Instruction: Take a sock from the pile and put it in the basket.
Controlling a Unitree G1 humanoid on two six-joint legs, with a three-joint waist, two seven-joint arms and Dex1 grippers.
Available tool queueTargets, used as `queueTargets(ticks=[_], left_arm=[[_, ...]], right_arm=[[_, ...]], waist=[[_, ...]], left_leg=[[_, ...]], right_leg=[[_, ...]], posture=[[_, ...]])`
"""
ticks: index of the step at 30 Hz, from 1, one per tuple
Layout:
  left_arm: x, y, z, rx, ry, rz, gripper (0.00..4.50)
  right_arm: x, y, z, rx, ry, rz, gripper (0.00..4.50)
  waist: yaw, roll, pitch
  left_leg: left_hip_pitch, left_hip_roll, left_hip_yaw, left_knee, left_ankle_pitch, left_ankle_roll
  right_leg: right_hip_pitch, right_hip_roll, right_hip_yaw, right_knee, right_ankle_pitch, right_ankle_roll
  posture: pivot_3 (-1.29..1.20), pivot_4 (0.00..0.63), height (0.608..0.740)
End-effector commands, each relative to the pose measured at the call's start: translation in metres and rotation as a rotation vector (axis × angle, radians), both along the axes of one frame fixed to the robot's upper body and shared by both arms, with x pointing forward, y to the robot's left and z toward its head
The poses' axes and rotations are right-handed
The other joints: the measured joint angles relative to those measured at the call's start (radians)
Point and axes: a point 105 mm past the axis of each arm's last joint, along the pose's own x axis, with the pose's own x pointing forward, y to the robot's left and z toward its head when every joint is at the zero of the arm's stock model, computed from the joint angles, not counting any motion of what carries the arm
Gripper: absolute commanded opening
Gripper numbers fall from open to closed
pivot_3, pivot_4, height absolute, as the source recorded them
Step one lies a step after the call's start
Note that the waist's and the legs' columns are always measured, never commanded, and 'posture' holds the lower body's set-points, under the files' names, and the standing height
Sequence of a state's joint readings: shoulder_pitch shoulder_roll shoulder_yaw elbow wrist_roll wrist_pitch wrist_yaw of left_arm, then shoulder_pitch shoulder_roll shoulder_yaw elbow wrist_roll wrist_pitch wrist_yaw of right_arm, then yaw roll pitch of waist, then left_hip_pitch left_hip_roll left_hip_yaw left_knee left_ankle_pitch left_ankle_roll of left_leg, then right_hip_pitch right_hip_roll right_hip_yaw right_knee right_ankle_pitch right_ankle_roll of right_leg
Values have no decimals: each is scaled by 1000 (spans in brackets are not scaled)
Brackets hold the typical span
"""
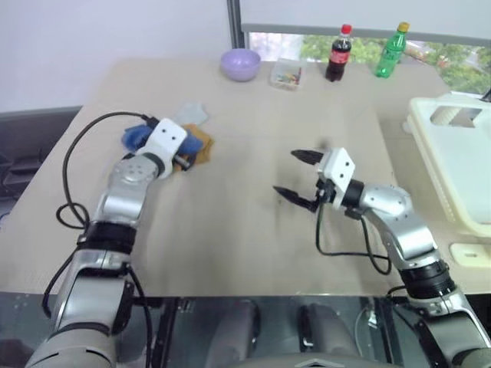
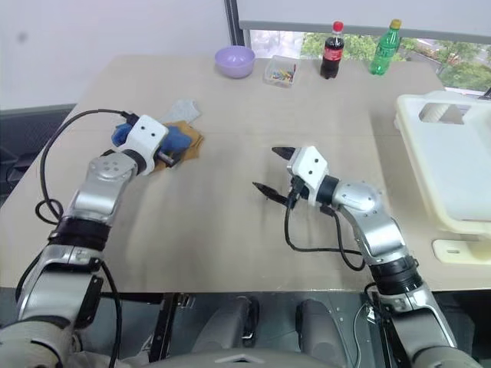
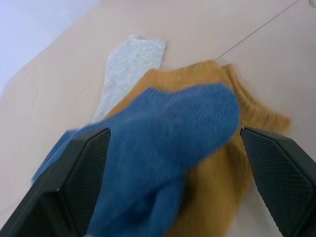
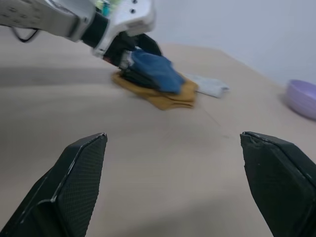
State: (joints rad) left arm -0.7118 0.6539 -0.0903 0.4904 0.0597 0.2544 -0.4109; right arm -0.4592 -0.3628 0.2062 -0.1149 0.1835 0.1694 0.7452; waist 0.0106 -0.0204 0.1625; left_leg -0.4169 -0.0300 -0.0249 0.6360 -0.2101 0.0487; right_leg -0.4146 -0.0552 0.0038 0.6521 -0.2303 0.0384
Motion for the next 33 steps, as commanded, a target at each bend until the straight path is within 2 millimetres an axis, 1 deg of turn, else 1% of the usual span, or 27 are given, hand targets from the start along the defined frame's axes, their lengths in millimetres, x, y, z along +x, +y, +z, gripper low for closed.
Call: queueTargets(ticks=[1, 4, 7, 9, 10, 18, 21, 24, 25, 28, 30, 31, 33], left_arm=[[6, 0, 7, 59, -14, -28, 4500], [10, -3, 8, 63, -17, -43, 4500], [13, -9, 12, 71, -35, -62, 3710], [14, -8, 11, 75, -33, -58, 2774], [13, -8, 9, 82, -27, -57, 2389], [11, -4, 8, 92, -39, -42, 2389], [8, -5, 7, 84, -36, -53, 1605], [4, -6, 6, 79, -36, -60, 394], [3, -6, 7, 78, -37, -62, 148], [-1, -7, 7, 74, -36, -68, 148], [-9, -12, 8, 50, -31, -94, 148], [-16, -17, 6, 36, -11, -128, 148], [-39, -39, 3, -57, 57, -238, 148]], right_arm=[[4, -4, 8, 0, -61, -40, 4417], [4, -5, 6, 7, -56, -46, 4417], [4, -6, 7, 13, -63, -59, 4500], [4, -7, 7, 16, -66, -65, 4500], [4, -7, 6, 17, -65, -66, 4500], [3, -7, 4, 19, -71, -79, 4500], [4, -8, 3, 17, -75, -85, 4500], [6, -9, 3, 17, -78, -95, 4500], [6, -9, 3, 16, -78, -97, 4500], [7, -10, 3, 14, -80, -104, 4500], [6, -12, 2, 11, -81, -110, 4500], [6, -14, 2, 7, -82, -115, 4500], [3, -20, 0, 4, -73, -132, 4500]], waist=[[0, 0, 0], [0, 0, 0], [1, -1, 0], [1, -1, 0], [0, -1, 0], [-3, -1, 0], [-5, -1, 0], [-8, -1, 0], [-8, -1, 0], [-9, -1, 0], [-12, -1, 0], [-15, -1, 0], [-21, -1, 1]], left_leg=[[0, 0, 0, 0, 0, 0], [0, -1, 0, 0, 0, 1], [0, -1, 0, 1, 0, 1], [0, -1, 0, 2, 0, 1], [0, -1, 0, 2, 0, 1], [0, -1, -1, 5, 0, 1], [0, -1, -1, 6, 0, 1], [0, -1, -1, 7, 0, 1], [0, 0, -1, 7, 0, 1], [0, 0, -1, 7, 0, 1], [0, 0, -1, 7, 0, 1], [0, 0, -1, 7, 0, 1], [0, 0, -1, 7, -1, 1]], right_leg=[[0, 0, 0, 0, 0, 0], [0, 1, 0, 0, 0, 0], [0, 1, -1, 2, 0, 0], [0, 1, -1, 3, 0, 0], [0, 1, -1, 4, 0, 0], [0, 2, -1, 7, 0, 0], [0, 2, -1, 8, 0, 0], [0, 2, -1, 8, 0, 0], [0, 1, -1, 8, 0, 0], [0, 1, -1, 8, 0, 0], [0, 1, -1, 8, 0, 0], [0, 0, -1, 8, 0, 0], [0, -2, 0, 8, 0, 0]], posture=[[0, 150, 740], [0, 150, 740], [0, 150, 740], [0, 150, 740], [0, 150, 740], [0, 150, 740], [0, 150, 740], [0, 150, 740], [0, 150, 740], [0, 150, 740], [0, 150, 740], [0, 150, 740], [0, 150, 740]])
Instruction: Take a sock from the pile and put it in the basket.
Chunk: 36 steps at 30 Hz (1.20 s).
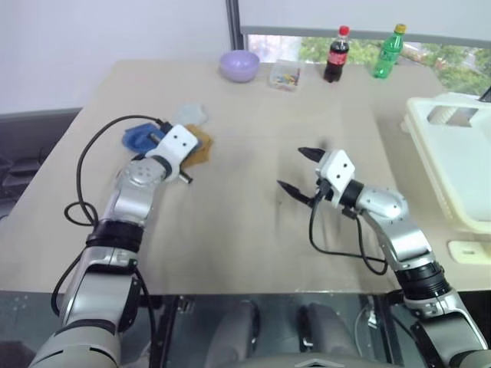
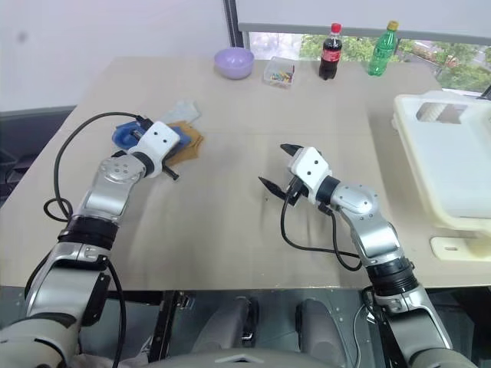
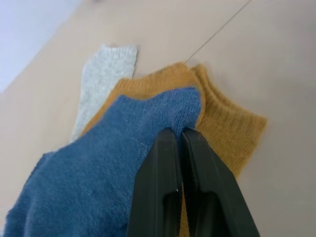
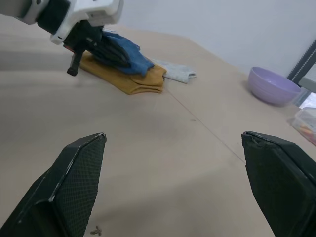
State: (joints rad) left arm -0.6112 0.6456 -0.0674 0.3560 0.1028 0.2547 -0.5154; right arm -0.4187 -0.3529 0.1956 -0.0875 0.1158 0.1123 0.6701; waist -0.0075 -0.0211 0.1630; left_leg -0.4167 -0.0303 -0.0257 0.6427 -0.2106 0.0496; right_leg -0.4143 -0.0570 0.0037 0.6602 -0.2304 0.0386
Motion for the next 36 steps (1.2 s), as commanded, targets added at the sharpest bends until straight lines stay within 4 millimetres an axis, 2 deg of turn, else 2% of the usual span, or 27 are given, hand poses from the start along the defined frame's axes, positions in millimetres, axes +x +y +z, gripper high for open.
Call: queueTargets(ticks=[1, 3, 5, 10, 14, 16, 20, 22, 24, 29, 32, 36], left_arm=[[-34, -35, 14, -128, 61, -177, 148], [-61, -60, 6, -166, 156, -289, 148], [-74, -80, -1, -214, 220, -325, 148], [-80, -144, -20, -307, 298, -418, 148], [-78, -180, -22, -379, 334, -470, 148], [-79, -187, -20, -406, 351, -494, 655], [-84, -183, -9, -426, 342, -525, 2259], [-81, -166, 0, -415, 305, -497, 3193], [-77, -131, 9, -407, 260, -411, 3193], [-70, -77, 15, -496, 238, -219, 3193], [-65, -65, 10, -553, 253, -146, 3193], [-62, -73, -4, -617, 324, -138, 3193]], right_arm=[[-5, -13, 10, 7, -40, -34, 4500], [-8, -25, 5, -8, -29, -64, 4500], [-14, -36, -3, -34, -8, -87, 4500], [-29, -59, -12, -57, 54, -155, 4500], [-38, -73, -15, -89, 78, -190, 4500], [-41, -78, -17, -94, 91, -203, 4500], [-44, -80, -18, -90, 101, -211, 4500], [-45, -76, -18, -79, 104, -204, 4500], [-44, -68, -19, -59, 108, -189, 4500], [-44, -60, -21, -52, 105, -168, 4500], [-43, -58, -21, -46, 106, -165, 4500], [-41, -56, -22, -48, 101, -163, 4500]], waist=[[-5, 0, 0], [-4, 0, 0], [2, 0, 0], [19, 1, 0], [18, 1, 0], [19, 1, 0], [12, 1, 0], [10, 1, 0], [3, 1, 0], [2, 1, 1], [16, 1, 1], [24, 1, 1]], left_leg=[[0, 0, 0, 0, 0, 0], [-1, 0, 0, 0, 0, 0], [-1, 0, -1, 0, 0, 0], [1, 1, -1, 3, 0, 0], [1, 2, 0, 6, 0, 0], [1, 2, 0, 6, 0, 0], [1, 4, 1, 6, 0, 0], [1, 4, 1, 6, 0, 0], [1, 5, 1, 6, 0, 0], [1, 5, 0, 6, 0, 0], [1, 4, 0, 6, 0, 0], [0, 3, 0, 6, 0, 0]], right_leg=[[0, -1, 2, 0, 0, 0], [0, -1, 4, -1, 0, 0], [0, -2, 4, -2, 0, 0], [3, -1, 3, -1, 0, 0], [3, 2, 4, 1, 0, 0], [3, 3, 4, 1, 0, 0], [3, 4, 5, 1, 0, 0], [3, 4, 5, 1, 0, 0], [3, 4, 5, 0, -1, 0], [3, 4, 4, 0, -1, 0], [3, 2, 4, -1, 0, 1], [3, 2, 4, -1, 0, 1]], posture=[[0, 150, 740], [0, 150, 740], [0, 150, 740], [0, 150, 740], [0, 150, 740], [0, 150, 740], [0, 150, 740], [0, 150, 740], [0, 150, 740], [0, 150, 740], [0, 150, 740], [0, 150, 740]])
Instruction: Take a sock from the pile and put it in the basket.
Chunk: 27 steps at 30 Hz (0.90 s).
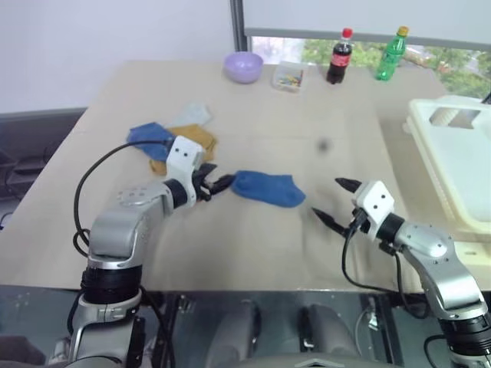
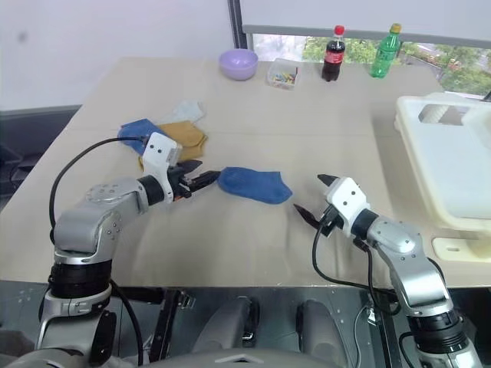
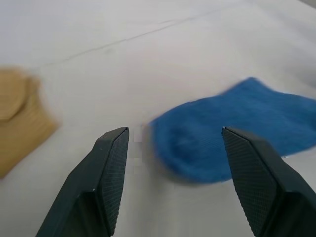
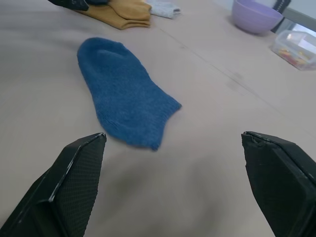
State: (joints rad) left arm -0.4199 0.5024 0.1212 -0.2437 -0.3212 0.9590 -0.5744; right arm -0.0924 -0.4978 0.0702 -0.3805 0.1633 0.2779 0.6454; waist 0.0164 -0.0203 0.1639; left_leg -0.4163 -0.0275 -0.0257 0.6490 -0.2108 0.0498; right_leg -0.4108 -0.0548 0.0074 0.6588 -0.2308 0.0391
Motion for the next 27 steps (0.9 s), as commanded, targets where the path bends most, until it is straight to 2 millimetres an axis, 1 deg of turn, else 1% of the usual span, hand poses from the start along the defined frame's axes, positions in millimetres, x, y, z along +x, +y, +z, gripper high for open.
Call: queueTargets(ticks=[1, 5, 7, 8, 9, 10, 12, 13, 14, 16, 18, 20, 22, 24, 25, 26, 27], left_arm=[[2, -12, -3, -79, 38, -29, 3193], [14, -25, -12, -163, 80, -12, 3193], [18, -25, -17, -149, 95, 5, 3193], [19, -24, -17, -145, 96, 7, 2687], [20, -22, -17, -155, 98, 18, 2411], [20, -19, -16, -165, 100, 26, 2010], [18, -14, -16, -167, 104, 33, 902], [18, -11, -17, -165, 106, 38, 591], [17, -9, -18, -168, 107, 42, 54], [15, -9, -10, -234, 90, 32, 10], [8, -1, 11, -331, 46, 9, 10], [-3, 18, 33, -384, 14, 0, 10], [-14, 35, 53, -388, -1, -16, 10], [-23, 48, 88, -390, -18, -61, 10], [-27, 50, 103, -378, -18, -90, 10], [-33, 41, 120, -376, -2, -165, 10], [-38, 34, 129, -371, 13, -216, 10]], right_arm=[[1, 2, 10, 10, -51, 2, 4500], [3, 3, 11, 9, -58, 3, 4500], [2, 3, 11, 8, -60, 5, 4500], [1, 2, 11, 6, -61, 9, 4500], [-1, 2, 11, 10, -60, 13, 4500], [-2, 2, 11, 14, -60, 16, 4500], [-4, 1, 11, 18, -61, 16, 4500], [-4, 1, 11, 18, -62, 14, 4500], [-3, 0, 11, 19, -63, 12, 4500], [-2, 1, 10, 23, -64, 5, 4500], [-2, 1, 9, 24, -66, 0, 4500], [-2, 0, 9, 21, -68, -3, 4500], [-3, -2, 9, 22, -69, -12, 4500], [-4, -5, 9, 23, -69, -24, 4500], [-4, -7, 8, 23, -68, -28, 4500], [-5, -8, 8, 25, -66, -36, 4500], [-5, -9, 8, 28, -64, -41, 4500]], waist=[[0, 0, 0], [-2, 0, 0], [-3, 0, 0], [-5, 0, 0], [-7, 0, 0], [-7, 0, 0], [-5, 0, 0], [-5, 0, 0], [-5, 0, 0], [-5, 0, 0], [-5, -1, 0], [-6, -2, 2], [-10, -2, 2], [-9, -3, 4], [-4, -6, 6], [-1, -6, 6], [2, -8, 7]], left_leg=[[0, 0, 0, 0, 0, 0], [0, 0, 0, 0, 0, 0], [0, 1, 0, 0, 0, 0], [0, 1, 0, 0, 0, 0], [0, 1, 0, 0, 0, 0], [0, 1, 1, -1, 0, 0], [0, 1, 0, -1, 0, 0], [0, 1, 0, -1, 0, 0], [0, 1, 0, -1, 0, 0], [0, 1, 0, -1, 0, 0], [0, 1, 0, -1, 0, 0], [0, 2, 0, -1, 0, 0], [0, 3, 0, -1, 0, -1], [0, 3, 0, -1, -1, -1], [0, 2, 0, -1, -1, -1], [-1, 2, -2, -1, -1, -2], [0, 2, -2, 0, -1, -2]], right_leg=[[0, 0, 0, 0, 0, 0], [0, 0, 0, 0, 0, 0], [0, 0, 0, 0, 0, 0], [0, 0, 0, 1, 0, 0], [-1, 1, 1, 1, 0, 0], [-1, 1, 1, 0, 0, 0], [-1, 1, 1, 0, 0, 0], [-1, 1, 1, 0, 0, 0], [-1, 0, 1, 0, 0, 0], [-1, 0, 1, 0, 0, 0], [-1, 0, 1, 0, 0, 0], [-1, 0, 1, 0, 0, -1], [-2, 1, 0, 0, 0, -1], [-2, 1, 0, 0, 0, -1], [-2, 1, 0, 1, 0, -1], [-1, 1, -2, 0, 0, -1], [-1, 1, -2, 0, 0, -1]], posture=[[0, 150, 740], [0, 150, 740], [0, 150, 740], [0, 150, 740], [0, 150, 740], [0, 150, 740], [0, 150, 740], [0, 150, 740], [0, 150, 740], [0, 150, 740], [0, 150, 740], [0, 150, 740], [0, 150, 740], [0, 150, 740], [0, 150, 740], [0, 150, 740], [0, 150, 740]])
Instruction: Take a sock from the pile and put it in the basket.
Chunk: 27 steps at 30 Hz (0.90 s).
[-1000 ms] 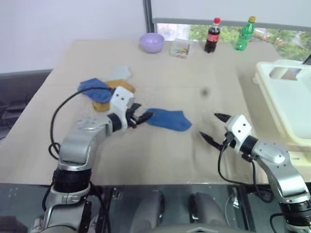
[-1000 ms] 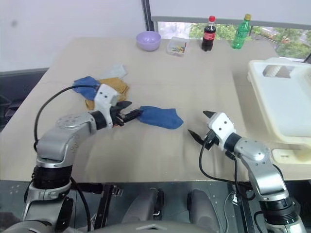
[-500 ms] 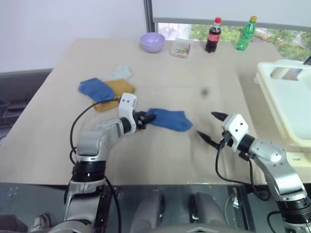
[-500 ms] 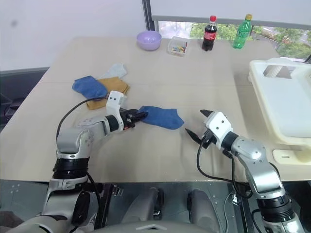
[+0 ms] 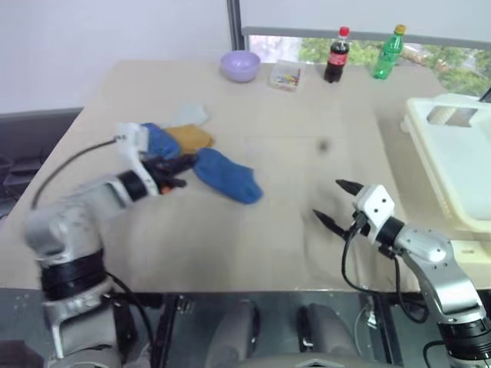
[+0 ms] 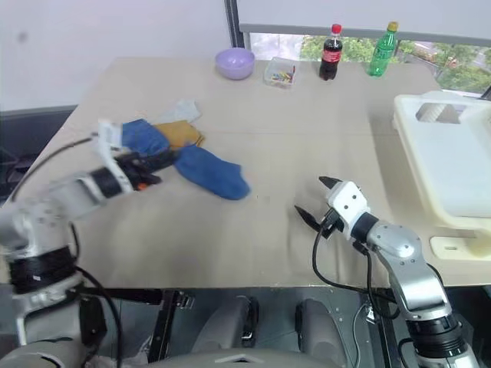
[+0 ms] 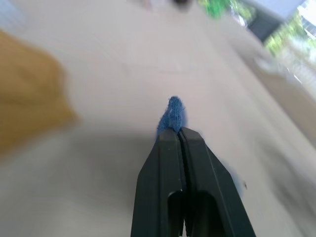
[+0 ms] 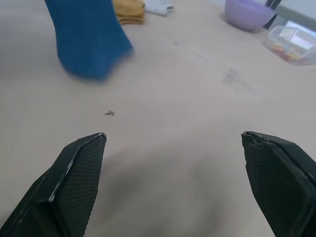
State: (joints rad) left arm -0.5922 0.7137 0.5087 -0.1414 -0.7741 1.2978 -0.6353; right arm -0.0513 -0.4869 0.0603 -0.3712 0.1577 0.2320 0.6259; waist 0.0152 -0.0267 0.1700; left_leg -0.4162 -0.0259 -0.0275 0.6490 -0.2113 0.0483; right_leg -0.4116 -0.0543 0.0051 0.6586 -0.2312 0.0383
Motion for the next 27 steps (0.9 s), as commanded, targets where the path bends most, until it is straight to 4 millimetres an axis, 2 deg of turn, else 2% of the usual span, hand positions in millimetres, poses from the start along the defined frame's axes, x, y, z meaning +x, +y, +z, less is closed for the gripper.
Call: queueTargets(ticks=[1, 3, 5, 7, 8, 10, 12, 14, 15, 17, 21, 24, 27], left_arm=[[-20, -37, 39, 45, -27, -241, 10], [-19, -59, 31, 122, -15, -299, 10], [-13, -95, 12, 85, 43, -376, 10], [-4, -151, -41, 61, 175, -434, 10], [-1, -169, -63, 69, 218, -430, 10], [2, -191, -87, 68, 256, -424, 10], [2, -209, -99, 37, 294, -441, 641], [0, -219, -99, 3, 306, -458, 1242], [-1, -220, -95, -11, 296, -464, 1882], [0, -214, -87, -12, 266, -451, 2605], [1, -182, -65, 13, 171, -431, 2605], [15, -135, -45, 138, 32, -322, 2605], [31, -107, -48, 257, -28, -242, 2605]], right_arm=[[-3, -5, 13, 12, -56, -17, 4500], [-4, -6, 12, 11, -55, -23, 4500], [-5, -7, 12, 11, -52, -29, 4500], [-10, -10, 11, -1, -48, -31, 4500], [-14, -12, 12, 4, -41, -29, 4500], [-22, -12, 14, 19, -27, -7, 4500], [-33, -14, 17, 37, -18, 28, 4500], [-41, -15, 21, 56, -6, 55, 4500], [-43, -15, 23, 67, -3, 62, 4500], [-45, -18, 26, 75, 2, 69, 4500], [-53, -27, 30, 53, 5, 83, 4500], [-58, -34, 29, 42, 40, 73, 4500], [-53, -27, 22, 38, 85, 60, 4500]], waist=[[5, -3, 2], [5, 1, 0], [5, 5, -1], [13, 4, -1], [22, 4, -1], [13, -1, 2], [-1, -2, 3], [-6, 0, 3], [-7, 0, 3], [-8, 0, 3], [-6, 0, 3], [-5, 1, 3], [-2, 1, 3]], left_leg=[[-1, -1, -1, 0, 0, 0], [-1, -3, -2, 1, 0, 0], [0, -5, -1, 0, 0, 0], [0, -6, -2, 0, 0, 0], [0, -6, -3, 1, 0, 0], [-1, -6, -2, 1, 0, 0], [-5, -4, 0, 1, 1, -1], [-4, -2, 1, 0, 1, -1], [-3, 0, 2, -1, 0, 0], [0, 1, 2, -2, 0, 0], [0, 1, 2, 0, 0, 0], [0, 1, 2, 0, 0, 0], [0, 1, 2, -1, 0, 0]], right_leg=[[0, 0, -2, 0, 0, 0], [1, -1, -6, -2, 0, 0], [3, -6, -4, -2, 0, 1], [4, -7, -2, -1, 0, 1], [5, -7, -3, -2, 0, 1], [4, -6, -2, -2, 0, 1], [-3, -1, 3, 0, 0, 1], [-4, 0, 3, 1, 0, 1], [-3, 1, 4, 1, 0, 0], [-2, 2, 4, 1, 0, 0], [0, 2, 4, 1, 0, 1], [0, 2, 4, 1, 0, 1], [0, 2, 4, 0, 0, 0]], posture=[[0, 150, 740], [0, 150, 740], [0, 150, 740], [0, 150, 740], [0, 150, 740], [0, 150, 740], [0, 150, 740], [0, 150, 740], [0, 150, 740], [0, 150, 740], [0, 150, 740], [0, 150, 740], [0, 150, 740]])
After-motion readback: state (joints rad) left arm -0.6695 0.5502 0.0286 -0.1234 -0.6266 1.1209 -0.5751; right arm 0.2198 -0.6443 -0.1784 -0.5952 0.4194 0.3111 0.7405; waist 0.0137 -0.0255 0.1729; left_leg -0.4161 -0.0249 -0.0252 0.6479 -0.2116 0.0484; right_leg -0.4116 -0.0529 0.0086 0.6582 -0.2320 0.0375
